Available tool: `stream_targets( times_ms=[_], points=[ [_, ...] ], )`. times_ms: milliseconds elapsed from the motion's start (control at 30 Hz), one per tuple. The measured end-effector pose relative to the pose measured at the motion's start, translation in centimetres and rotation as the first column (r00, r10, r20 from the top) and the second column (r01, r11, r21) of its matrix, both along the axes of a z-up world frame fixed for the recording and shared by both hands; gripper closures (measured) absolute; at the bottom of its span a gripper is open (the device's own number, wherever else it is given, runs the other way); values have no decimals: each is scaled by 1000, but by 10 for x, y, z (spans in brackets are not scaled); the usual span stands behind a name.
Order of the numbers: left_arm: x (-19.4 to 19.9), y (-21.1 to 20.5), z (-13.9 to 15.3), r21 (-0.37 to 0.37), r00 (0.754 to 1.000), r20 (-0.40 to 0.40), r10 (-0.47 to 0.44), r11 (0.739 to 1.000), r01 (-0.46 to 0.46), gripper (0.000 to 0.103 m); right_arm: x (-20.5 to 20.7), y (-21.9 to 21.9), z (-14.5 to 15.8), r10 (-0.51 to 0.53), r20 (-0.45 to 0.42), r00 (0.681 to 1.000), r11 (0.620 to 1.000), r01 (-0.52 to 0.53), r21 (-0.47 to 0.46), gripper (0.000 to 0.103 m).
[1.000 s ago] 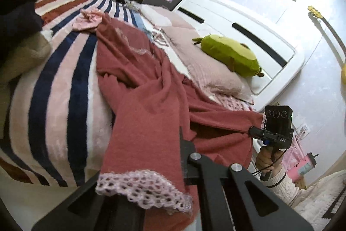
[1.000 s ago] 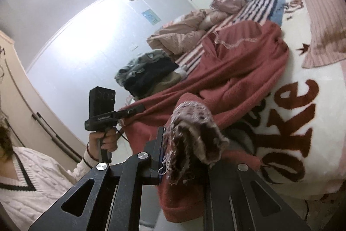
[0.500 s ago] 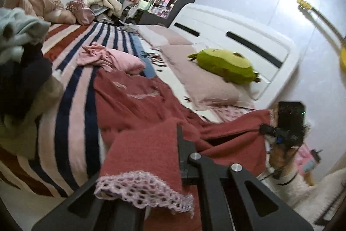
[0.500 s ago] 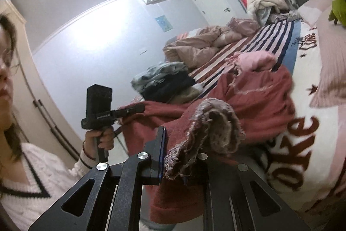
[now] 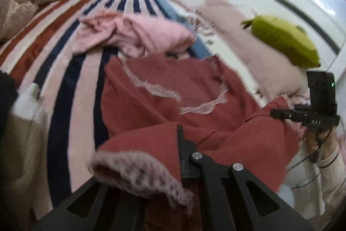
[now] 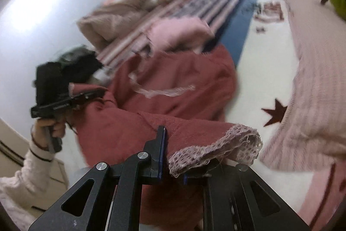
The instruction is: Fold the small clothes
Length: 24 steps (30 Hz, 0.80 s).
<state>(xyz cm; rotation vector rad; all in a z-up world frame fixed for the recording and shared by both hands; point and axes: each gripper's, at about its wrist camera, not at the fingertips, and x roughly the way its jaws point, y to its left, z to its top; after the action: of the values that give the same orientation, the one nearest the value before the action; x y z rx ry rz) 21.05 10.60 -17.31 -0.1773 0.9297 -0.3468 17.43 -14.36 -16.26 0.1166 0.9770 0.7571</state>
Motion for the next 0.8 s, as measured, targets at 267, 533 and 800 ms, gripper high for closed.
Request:
stream_targets(
  times_ms=[267, 533, 800],
  points=[
    [-19, 4, 3, -83, 994, -39, -98, 992, 95, 30, 3, -6, -13, 42, -42, 998, 999, -43, -15, 76],
    [-95, 6, 66, 151, 968, 115, -222, 967, 204, 18, -75, -18, 48, 168, 205, 964, 963, -115, -245, 46],
    [-103, -39, 10, 326, 952, -8, -305, 900, 290, 18, -108, 33, 8, 313, 250, 916, 844, -148, -515, 41]
  ],
)
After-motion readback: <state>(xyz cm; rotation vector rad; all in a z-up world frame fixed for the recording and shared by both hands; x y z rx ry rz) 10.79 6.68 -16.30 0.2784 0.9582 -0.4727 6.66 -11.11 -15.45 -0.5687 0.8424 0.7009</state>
